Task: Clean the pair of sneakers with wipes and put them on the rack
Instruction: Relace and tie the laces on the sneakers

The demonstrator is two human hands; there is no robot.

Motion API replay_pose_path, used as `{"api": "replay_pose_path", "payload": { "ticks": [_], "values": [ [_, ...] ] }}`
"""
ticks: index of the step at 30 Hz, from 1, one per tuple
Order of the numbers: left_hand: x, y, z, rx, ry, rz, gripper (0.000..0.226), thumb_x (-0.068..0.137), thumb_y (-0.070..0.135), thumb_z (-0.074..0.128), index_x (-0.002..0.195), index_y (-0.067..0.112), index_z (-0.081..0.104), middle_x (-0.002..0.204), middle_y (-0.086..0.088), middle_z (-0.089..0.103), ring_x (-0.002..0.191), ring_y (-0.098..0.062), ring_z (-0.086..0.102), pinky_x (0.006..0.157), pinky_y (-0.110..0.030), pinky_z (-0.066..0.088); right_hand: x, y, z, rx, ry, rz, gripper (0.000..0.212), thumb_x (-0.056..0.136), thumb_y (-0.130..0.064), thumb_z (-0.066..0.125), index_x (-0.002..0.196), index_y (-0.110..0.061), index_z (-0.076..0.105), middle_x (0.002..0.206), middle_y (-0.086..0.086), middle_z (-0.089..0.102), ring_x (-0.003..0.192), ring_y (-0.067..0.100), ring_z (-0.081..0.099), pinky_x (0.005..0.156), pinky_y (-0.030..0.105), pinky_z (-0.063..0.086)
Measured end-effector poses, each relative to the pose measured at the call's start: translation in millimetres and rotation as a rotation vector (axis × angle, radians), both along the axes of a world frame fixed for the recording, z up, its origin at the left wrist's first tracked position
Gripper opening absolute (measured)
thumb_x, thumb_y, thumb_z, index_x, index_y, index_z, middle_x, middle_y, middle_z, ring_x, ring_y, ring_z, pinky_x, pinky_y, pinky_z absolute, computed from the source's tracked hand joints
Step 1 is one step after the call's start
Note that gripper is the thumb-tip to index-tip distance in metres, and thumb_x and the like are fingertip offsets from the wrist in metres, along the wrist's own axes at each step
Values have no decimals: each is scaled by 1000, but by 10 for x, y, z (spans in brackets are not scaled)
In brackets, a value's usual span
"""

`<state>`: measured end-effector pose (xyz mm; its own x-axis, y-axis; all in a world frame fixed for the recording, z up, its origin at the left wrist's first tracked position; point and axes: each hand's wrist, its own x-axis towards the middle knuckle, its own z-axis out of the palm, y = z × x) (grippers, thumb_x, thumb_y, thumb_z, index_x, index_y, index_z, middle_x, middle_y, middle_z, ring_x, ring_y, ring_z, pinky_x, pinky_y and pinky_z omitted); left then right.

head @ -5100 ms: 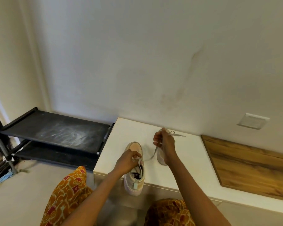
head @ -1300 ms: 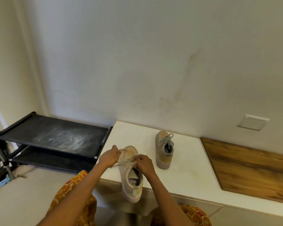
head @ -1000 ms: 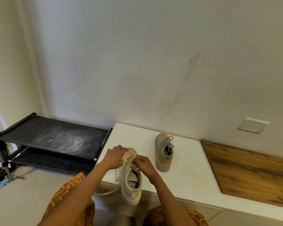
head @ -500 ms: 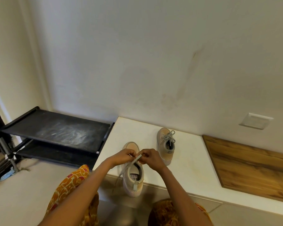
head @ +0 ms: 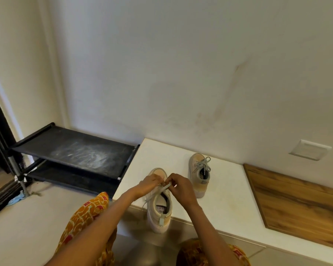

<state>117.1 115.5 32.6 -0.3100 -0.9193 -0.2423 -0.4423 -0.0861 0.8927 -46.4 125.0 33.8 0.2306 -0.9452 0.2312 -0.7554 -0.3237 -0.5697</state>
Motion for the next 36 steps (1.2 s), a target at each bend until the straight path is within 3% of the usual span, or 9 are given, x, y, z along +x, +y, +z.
{"api": "replay_pose_path", "payload": {
  "ticks": [6, 9, 13, 15, 17, 23, 29, 31, 36],
  "values": [
    [-28, 9, -135, -67, -85, 62, 44, 96, 49, 32, 128, 22, 46, 135, -7, 49, 123, -26, 46, 108, -41, 32, 35, 105, -63, -80, -60, 0, 1, 84, -20, 61, 83, -19, 62, 82, -6, 64, 73, 10, 57, 64, 23, 47],
    [-133, -78, -145, -110, -133, 308, 50, 100, 43, 26, 146, 22, 25, 154, -1, 22, 140, -27, 22, 113, -45, 17, 27, 108, -68, -81, -51, 11, 1, 83, -21, 60, 83, -21, 62, 82, -8, 65, 73, 10, 58, 64, 25, 48],
    [-37, -163, -91, 128, 612, 792, 49, 100, 38, 33, 141, 10, 33, 142, -14, 40, 126, -30, 42, 105, -44, 32, -52, 126, -70, 6, -150, -10, 8, 83, -18, 65, 82, -26, 65, 82, -13, 67, 75, 8, 60, 64, 17, 49],
    [82, -160, -48, 244, 1001, 859, 36, 100, 21, 39, 131, 4, 45, 104, -15, 62, 92, -28, 60, 86, -38, 47, -78, 149, -65, 99, -301, -37, 17, 83, -9, 64, 85, -24, 70, 82, -13, 69, 75, 7, 63, 65, 17, 49],
    [147, -154, -4, 252, 1062, 835, 26, 99, 11, 41, 118, 2, 56, 69, -9, 53, 61, -20, 58, 68, -34, 52, -78, 180, -51, 197, -508, -126, 21, 84, -1, 59, 90, -17, 73, 82, -5, 71, 69, 10, 65, 65, 22, 53],
    [276, -217, -60, 155, 615, 766, 33, 103, 14, 28, 116, 4, 57, 60, -2, 32, 49, -11, 25, 39, -20, 27, -232, 262, -42, 303, -973, -472, 18, 92, -5, 55, 100, -10, 70, 76, 9, 66, 64, 18, 58, 62, 23, 56],
    [398, -159, -294, 115, 139, 504, 34, 100, 6, 27, 121, 3, 54, 71, -6, 46, 53, -15, 38, 47, -24, 32, -426, 262, -95, 355, -1263, -762, 14, 90, -9, 59, 96, 0, 67, 79, 16, 66, 65, 23, 62, 60, 29, 55],
    [357, -155, -301, 65, -64, 341, 33, 101, 16, 31, 124, 5, 51, 97, -9, 57, 78, -20, 54, 63, -26, 45, -501, 251, -15, 316, -1371, -783, 16, 93, -4, 51, 101, 1, 64, 81, 16, 66, 67, 24, 63, 57, 29, 55],
    [285, -218, -255, 57, -772, -5, 70, 91, 66, 21, 112, 11, 58, 124, -12, 56, 117, -31, 48, 105, -50, 30, -638, 192, -101, 294, -785, -560, 27, 92, 1, 48, 106, -18, 62, 109, 13, 64, 92, 25, 62, 77, 34, 56]
  ]
}}
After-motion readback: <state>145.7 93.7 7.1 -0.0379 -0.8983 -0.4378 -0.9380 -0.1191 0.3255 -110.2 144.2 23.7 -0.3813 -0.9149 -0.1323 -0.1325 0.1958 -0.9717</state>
